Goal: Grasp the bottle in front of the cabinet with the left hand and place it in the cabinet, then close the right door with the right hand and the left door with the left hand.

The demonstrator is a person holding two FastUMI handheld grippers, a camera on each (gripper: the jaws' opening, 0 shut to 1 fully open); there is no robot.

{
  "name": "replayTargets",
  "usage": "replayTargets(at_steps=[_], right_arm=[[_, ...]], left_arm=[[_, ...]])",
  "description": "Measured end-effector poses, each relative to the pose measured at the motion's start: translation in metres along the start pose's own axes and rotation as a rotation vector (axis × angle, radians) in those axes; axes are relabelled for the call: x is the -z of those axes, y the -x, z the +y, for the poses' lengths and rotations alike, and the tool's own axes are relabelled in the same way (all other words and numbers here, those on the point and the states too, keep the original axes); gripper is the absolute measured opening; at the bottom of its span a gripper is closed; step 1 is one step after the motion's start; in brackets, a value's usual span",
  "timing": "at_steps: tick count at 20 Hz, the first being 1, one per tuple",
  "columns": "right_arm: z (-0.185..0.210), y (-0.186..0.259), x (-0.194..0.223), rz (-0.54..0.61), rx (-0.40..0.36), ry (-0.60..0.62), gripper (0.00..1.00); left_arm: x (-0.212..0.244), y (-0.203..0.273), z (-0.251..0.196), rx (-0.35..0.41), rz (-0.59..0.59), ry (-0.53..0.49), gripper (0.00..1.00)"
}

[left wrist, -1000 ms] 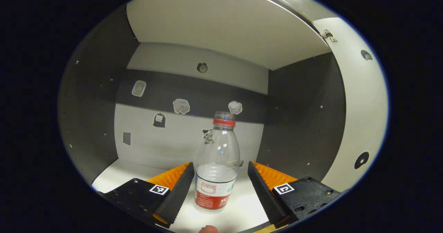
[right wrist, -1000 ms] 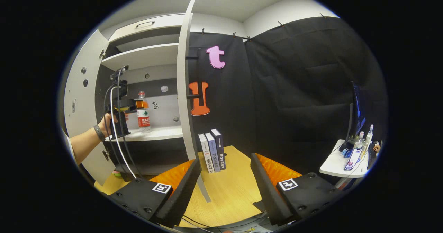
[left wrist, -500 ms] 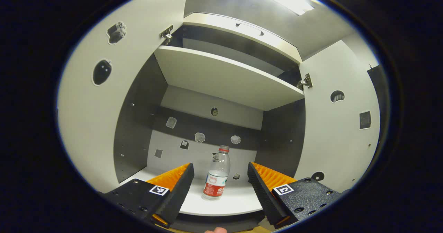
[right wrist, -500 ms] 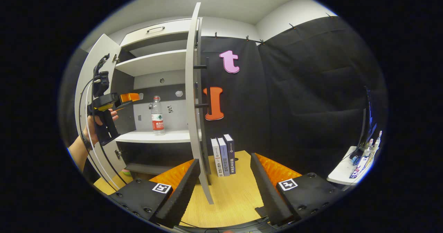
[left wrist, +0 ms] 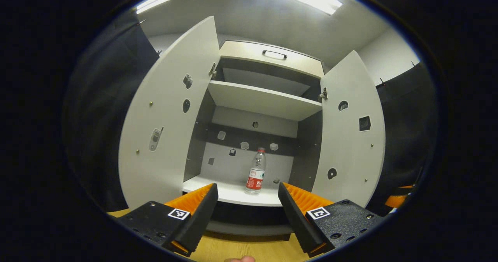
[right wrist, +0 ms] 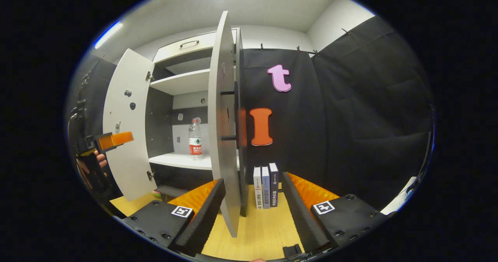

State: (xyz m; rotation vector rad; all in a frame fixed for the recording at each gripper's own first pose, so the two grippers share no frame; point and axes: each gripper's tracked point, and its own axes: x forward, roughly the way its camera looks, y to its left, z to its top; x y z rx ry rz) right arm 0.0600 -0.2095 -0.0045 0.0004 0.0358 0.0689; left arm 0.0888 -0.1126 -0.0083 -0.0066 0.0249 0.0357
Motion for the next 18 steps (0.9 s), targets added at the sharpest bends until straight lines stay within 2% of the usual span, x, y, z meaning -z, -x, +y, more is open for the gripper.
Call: replayTargets(at_steps=[4,7,11,12,13,14,18], right_arm=[[-0.023,-0.020,-0.031,-0.043,0.043,0.014,0.96],[-0.035,-0.044,-0.055,-0.078,0.084,0.007,0.96],[-0.043,-0.076,-0.074,-0.083,0.118,-0.028,0.96],[-0.042,-0.082,-0.077,-0.087,0.122,-0.031,0.96],[-0.039,-0.086,-0.080,-0.092,0.122,-0.028,1.00],[-0.035,-0.089,-0.080,-0.091,0.124,-0.019,0.96],[-0.023,-0.100,-0.073,-0.075,0.168,0.039,0.96]], left_arm=[[0.012,0.049,-0.002,-0.018,0.039,0.020,0.94],[-0.003,0.062,0.019,-0.080,-0.040,-0.044,0.94],[-0.012,0.062,0.024,-0.056,-0.071,-0.128,0.94],[-0.012,0.062,0.026,-0.053,-0.068,-0.125,0.94],[-0.010,0.062,0.030,-0.048,-0.064,-0.112,0.94],[-0.008,0.061,0.033,-0.044,-0.055,-0.095,0.94],[0.006,0.053,0.059,-0.057,-0.020,-0.037,0.94]])
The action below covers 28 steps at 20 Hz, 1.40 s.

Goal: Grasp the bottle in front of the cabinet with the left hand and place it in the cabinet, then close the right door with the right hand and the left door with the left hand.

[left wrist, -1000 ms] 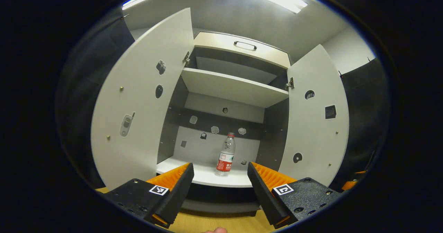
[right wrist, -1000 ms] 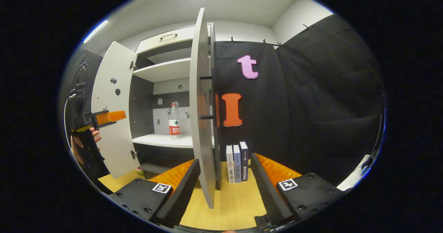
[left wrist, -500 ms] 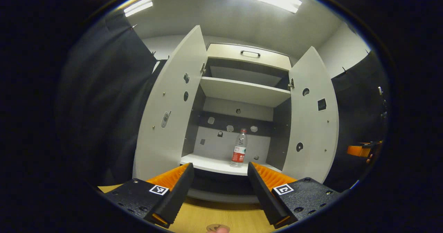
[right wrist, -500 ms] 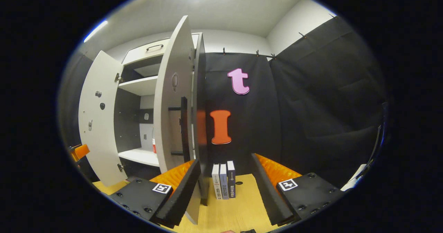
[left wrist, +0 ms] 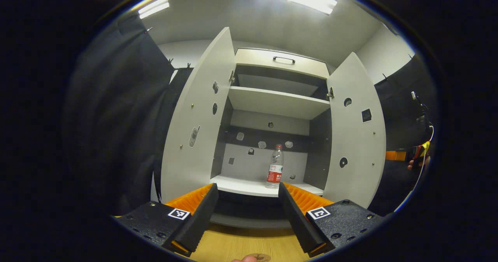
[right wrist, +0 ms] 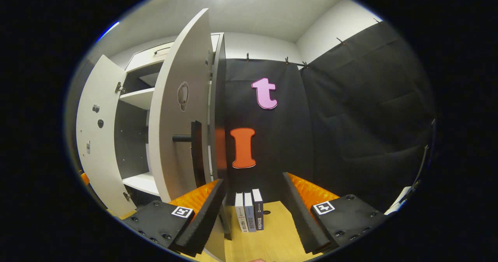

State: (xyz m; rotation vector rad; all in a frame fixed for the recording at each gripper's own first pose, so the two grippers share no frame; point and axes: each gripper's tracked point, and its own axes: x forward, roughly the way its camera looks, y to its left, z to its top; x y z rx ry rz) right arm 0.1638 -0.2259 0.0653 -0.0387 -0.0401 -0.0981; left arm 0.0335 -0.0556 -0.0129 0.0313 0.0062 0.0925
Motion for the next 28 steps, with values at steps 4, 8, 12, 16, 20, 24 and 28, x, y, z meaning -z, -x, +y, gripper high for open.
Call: replayTargets(at_steps=[4,8,12,16,20,24,28], right_arm=[[0.009,0.003,-0.004,-0.017,0.012,0.020,0.94],[0.043,0.009,-0.003,-0.017,-0.038,0.022,0.94],[0.091,0.014,-0.003,-0.027,-0.080,0.037,0.94],[0.131,0.010,-0.002,-0.029,-0.128,0.036,0.94],[0.173,0.005,0.006,-0.003,-0.209,0.032,0.95],[0.205,0.002,0.011,0.013,-0.274,0.003,0.95],[0.231,-0.006,0.016,0.031,-0.320,0.001,0.88]], left_arm=[[0.007,-0.008,0.018,0.022,0.011,-0.018,0.94],[0.004,-0.015,0.028,0.044,0.000,-0.023,0.94],[0.012,-0.017,0.035,0.062,0.020,0.002,0.94],[0.011,-0.015,0.048,0.068,0.031,0.016,0.94],[0.008,-0.010,0.066,0.040,0.024,0.005,0.94],[0.005,-0.006,0.078,0.015,0.022,0.001,0.94],[-0.001,0.004,0.096,-0.035,0.012,0.004,0.94]])
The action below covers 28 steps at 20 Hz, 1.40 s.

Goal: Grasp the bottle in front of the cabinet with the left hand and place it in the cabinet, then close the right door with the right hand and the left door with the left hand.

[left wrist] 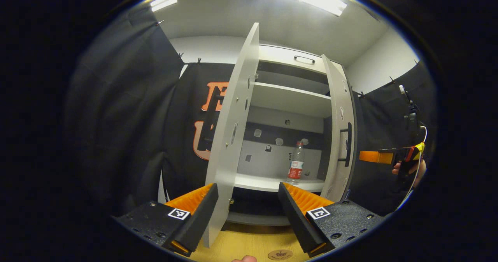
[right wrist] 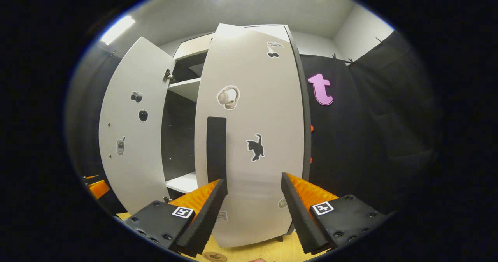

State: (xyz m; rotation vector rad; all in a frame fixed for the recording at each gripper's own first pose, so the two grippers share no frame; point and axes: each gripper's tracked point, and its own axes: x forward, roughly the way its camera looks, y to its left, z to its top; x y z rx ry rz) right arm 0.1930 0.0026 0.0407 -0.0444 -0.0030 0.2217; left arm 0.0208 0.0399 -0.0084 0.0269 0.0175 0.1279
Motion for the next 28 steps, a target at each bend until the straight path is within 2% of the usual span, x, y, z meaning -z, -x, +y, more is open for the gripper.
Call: replayTargets(at_steps=[1,4,5,6,7,9,10,11,12,16,23,28], right_arm=[[0.004,-0.006,0.002,0.003,-0.008,0.002,0.94],[0.013,-0.021,0.004,0.008,-0.011,0.009,0.94],[0.016,-0.028,0.003,0.010,-0.011,0.007,0.87],[0.018,-0.031,0.002,0.005,-0.012,0.002,0.88],[0.018,-0.034,0.004,0.006,-0.013,-0.007,0.94],[0.021,-0.043,0.005,0.006,-0.019,-0.022,0.94],[0.023,-0.047,0.006,0.009,-0.020,-0.029,0.87],[0.026,-0.053,0.007,0.010,-0.021,-0.032,0.87],[0.028,-0.058,0.007,0.010,-0.020,-0.032,0.94],[0.037,-0.079,0.008,0.007,-0.005,-0.018,0.94],[0.040,-0.092,0.013,0.002,0.023,-0.038,0.94],[0.035,-0.060,0.008,-0.007,0.043,-0.041,0.94]], left_arm=[[-0.002,0.003,0.006,-0.016,-0.003,0.001,0.94],[-0.010,0.011,0.030,-0.075,-0.022,-0.006,0.94],[-0.012,0.014,0.038,-0.096,-0.028,-0.011,0.94],[-0.015,0.017,0.047,-0.118,-0.034,-0.015,0.94],[-0.016,0.020,0.056,-0.142,-0.038,-0.018,0.94],[-0.021,0.024,0.075,-0.186,-0.045,-0.022,0.94],[-0.024,0.025,0.085,-0.210,-0.047,-0.024,0.94],[-0.026,0.026,0.096,-0.228,-0.049,-0.022,0.94],[-0.029,0.025,0.104,-0.242,-0.053,-0.015,0.94],[-0.038,0.008,0.138,-0.283,-0.061,0.002,0.94],[-0.051,-0.037,0.162,-0.274,-0.073,-0.025,0.94],[-0.063,-0.075,0.168,-0.264,-0.088,-0.021,0.94]])
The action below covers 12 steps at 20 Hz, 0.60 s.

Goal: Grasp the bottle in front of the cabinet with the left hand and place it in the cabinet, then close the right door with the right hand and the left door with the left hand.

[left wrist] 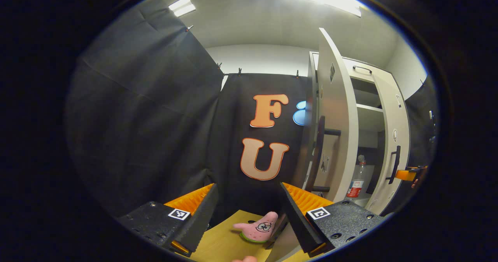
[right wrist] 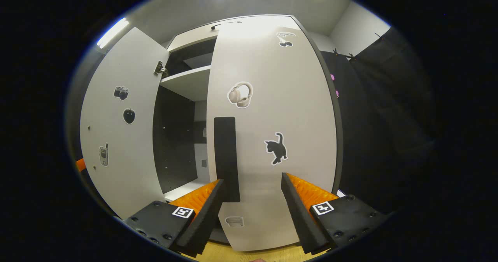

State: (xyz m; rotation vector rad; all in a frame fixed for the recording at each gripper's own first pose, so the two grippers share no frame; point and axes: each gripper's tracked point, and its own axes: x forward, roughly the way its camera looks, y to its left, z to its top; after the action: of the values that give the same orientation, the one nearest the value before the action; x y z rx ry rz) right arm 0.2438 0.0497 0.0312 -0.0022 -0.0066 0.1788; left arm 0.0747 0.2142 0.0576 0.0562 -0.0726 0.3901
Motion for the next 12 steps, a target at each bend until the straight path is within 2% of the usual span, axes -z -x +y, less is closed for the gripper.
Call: replayTargets(at_steps=[4,8,9,11,12], right_arm=[[-0.007,0.042,0.010,0.020,-0.004,0.019,0.95],[-0.023,0.078,0.021,0.025,0.026,0.033,0.95],[-0.028,0.086,0.022,0.026,0.033,0.036,0.95],[-0.038,0.098,0.024,0.026,0.046,0.038,0.95],[-0.042,0.103,0.025,0.028,0.049,0.032,0.95]], left_arm=[[-0.007,-0.022,-0.011,0.017,-0.016,-0.019,0.94],[-0.009,-0.021,-0.019,0.019,-0.037,-0.029,0.93],[-0.008,-0.021,-0.023,0.031,-0.030,-0.020,0.94],[-0.006,-0.019,-0.038,0.081,-0.013,-0.001,0.89],[-0.004,-0.015,-0.048,0.105,-0.005,0.009,0.91]])
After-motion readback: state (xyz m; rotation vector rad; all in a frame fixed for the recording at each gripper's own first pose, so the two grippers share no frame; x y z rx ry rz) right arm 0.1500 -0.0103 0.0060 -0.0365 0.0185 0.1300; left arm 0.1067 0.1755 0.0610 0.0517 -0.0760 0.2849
